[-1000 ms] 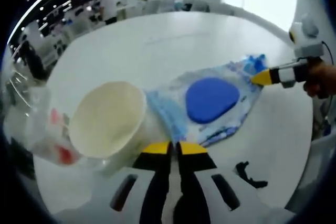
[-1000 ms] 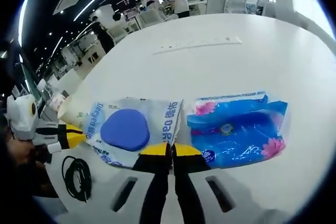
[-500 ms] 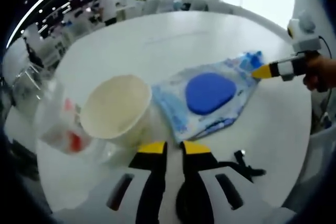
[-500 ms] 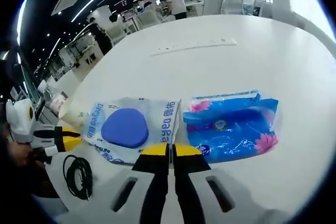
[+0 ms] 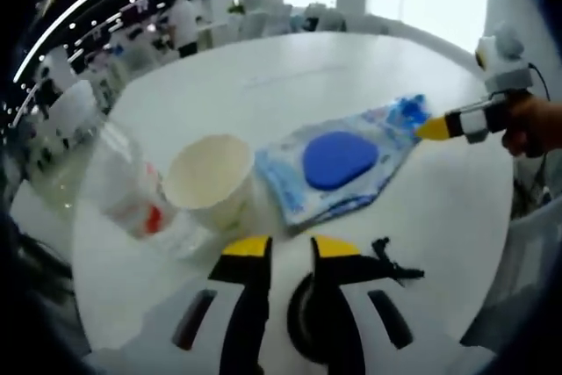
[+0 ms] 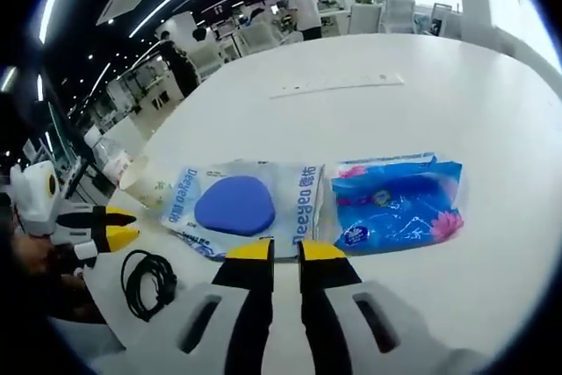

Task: Arrange the tabletop items into an orderly group along one side of the table until the central work area is clear of visible clutter.

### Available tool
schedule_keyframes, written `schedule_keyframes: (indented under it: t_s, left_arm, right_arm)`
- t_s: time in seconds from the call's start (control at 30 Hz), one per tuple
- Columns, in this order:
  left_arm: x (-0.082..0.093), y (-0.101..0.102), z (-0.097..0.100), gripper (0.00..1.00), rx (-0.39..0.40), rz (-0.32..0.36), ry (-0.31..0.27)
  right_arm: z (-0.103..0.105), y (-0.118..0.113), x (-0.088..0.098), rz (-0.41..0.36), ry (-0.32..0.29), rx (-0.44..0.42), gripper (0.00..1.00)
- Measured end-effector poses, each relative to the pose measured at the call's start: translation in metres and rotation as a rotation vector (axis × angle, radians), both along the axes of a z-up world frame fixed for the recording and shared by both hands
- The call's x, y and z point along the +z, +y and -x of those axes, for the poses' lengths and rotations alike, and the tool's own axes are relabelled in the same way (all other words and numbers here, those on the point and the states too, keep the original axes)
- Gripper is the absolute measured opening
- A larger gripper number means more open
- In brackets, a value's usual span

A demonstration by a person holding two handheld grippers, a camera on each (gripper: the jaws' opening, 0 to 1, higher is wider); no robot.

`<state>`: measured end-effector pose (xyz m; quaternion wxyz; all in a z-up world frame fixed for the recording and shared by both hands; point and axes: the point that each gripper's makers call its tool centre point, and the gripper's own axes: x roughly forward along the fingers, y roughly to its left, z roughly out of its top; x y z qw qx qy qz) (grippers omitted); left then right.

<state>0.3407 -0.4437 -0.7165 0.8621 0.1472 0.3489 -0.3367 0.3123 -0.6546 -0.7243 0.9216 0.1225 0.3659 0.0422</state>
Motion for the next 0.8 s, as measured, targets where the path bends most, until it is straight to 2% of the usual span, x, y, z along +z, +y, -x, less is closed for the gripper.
schedule_keyframes:
  t_s: [0.17,0.3,0.43,0.8]
  left_arm:
    - [0.01,0.001,0.009,0.2,-0.014,0.012,-0.019]
    - [0.025,0.006,0.021,0.22,-0.017,0.043,-0.038]
    - [0.037,0.011,0.031,0.3,-0.022,0.059,-0.064]
    - [0.066,0.024,0.047,0.43,-0.026,0.093,-0.108]
  right_arm:
    - [0.007,0.009,0.004,0.003,-0.011,0.013,0.15]
    - [0.017,0.017,0.006,0.012,-0.015,0.031,0.21]
    - [0.024,0.022,0.007,0.016,-0.014,0.043,0.25]
    - [0.032,0.034,0.006,0.021,-0.012,0.063,0.38]
